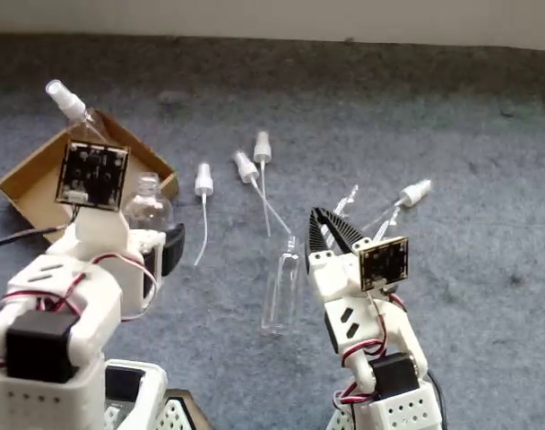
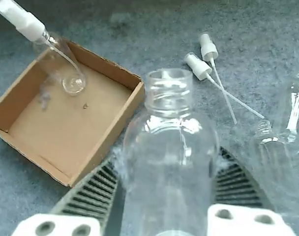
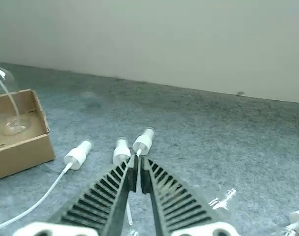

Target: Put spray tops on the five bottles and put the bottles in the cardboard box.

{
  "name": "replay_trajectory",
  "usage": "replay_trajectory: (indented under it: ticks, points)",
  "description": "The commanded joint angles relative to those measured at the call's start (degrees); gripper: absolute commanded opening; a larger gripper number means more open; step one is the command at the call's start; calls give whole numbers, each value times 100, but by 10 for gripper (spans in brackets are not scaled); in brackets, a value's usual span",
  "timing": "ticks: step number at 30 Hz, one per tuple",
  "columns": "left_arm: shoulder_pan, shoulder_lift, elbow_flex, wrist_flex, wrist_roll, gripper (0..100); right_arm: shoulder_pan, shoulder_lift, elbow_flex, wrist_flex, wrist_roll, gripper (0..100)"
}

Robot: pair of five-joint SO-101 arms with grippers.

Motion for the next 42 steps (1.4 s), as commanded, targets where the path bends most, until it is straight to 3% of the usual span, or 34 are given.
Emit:
replay_trajectory:
  ticks: [1, 5, 8, 17, 21, 29, 36, 42]
  points:
    - [-409, -541, 470, -571, -114, 133, -233, -57, 734, -22, -26, 6]
    - [-971, -769, 1305, -1415, -97, 133, -462, -57, 734, -22, 9, 6]
    - [-1156, -813, 1807, -1960, 360, 133, -505, -57, 725, -22, 9, 6]
    - [-655, -822, 2123, -2233, 651, 133, -497, 13, 365, 391, 9, 6]
    - [-233, -831, 2229, -2268, 659, 133, -505, 171, -479, 989, 211, 6]
    - [22, -831, 3055, -3481, 659, 133, -470, 2545, -2633, 1640, 527, 6]
    - [22, -998, 3275, -3552, 659, 133, -470, 4681, -4084, 1648, 527, 7]
    - [31, -2334, 3864, -3569, 659, 133, -470, 6422, -5270, 1657, 527, 7]
